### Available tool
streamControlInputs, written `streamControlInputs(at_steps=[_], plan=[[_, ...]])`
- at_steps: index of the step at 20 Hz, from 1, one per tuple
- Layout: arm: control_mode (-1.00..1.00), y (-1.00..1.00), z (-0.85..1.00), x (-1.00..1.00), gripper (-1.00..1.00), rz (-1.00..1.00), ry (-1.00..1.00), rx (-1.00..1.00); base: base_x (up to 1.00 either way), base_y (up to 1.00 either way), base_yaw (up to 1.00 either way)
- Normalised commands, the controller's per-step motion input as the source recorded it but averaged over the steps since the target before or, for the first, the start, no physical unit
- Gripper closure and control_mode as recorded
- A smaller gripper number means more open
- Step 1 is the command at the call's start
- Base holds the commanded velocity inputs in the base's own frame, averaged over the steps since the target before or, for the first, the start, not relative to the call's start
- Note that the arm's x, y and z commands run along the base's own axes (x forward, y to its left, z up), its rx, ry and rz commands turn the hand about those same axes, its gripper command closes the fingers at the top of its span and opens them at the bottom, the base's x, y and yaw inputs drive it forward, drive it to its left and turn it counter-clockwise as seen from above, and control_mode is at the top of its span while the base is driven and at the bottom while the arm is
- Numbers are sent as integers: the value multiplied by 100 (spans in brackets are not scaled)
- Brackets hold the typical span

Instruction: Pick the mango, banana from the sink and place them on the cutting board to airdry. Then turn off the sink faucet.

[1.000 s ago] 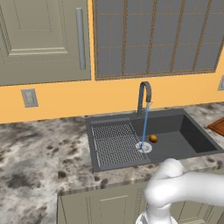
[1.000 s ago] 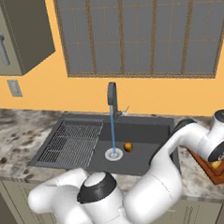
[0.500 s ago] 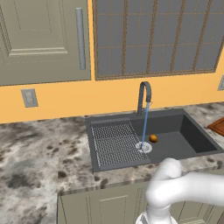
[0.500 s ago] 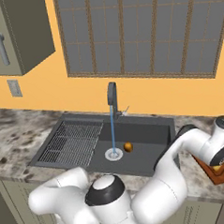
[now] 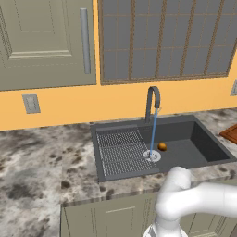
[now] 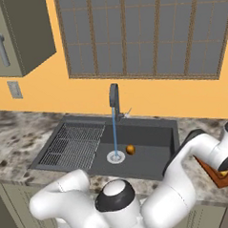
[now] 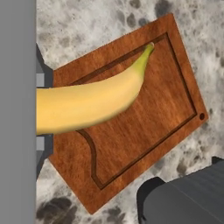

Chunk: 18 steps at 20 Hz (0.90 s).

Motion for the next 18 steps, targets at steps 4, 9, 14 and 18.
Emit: streamControlInputs(at_steps=[4, 9, 14, 18], plan=[[-100, -4, -13, 3, 100, 2, 0, 0, 0, 0, 0], [-100, -4, -14, 5, 100, 2, 0, 0, 0, 0, 0], [-100, 0, -13, 6, 100, 1, 0, 0, 0, 0, 0], [-100, 0, -15, 8, 100, 1, 0, 0, 0, 0, 0]])
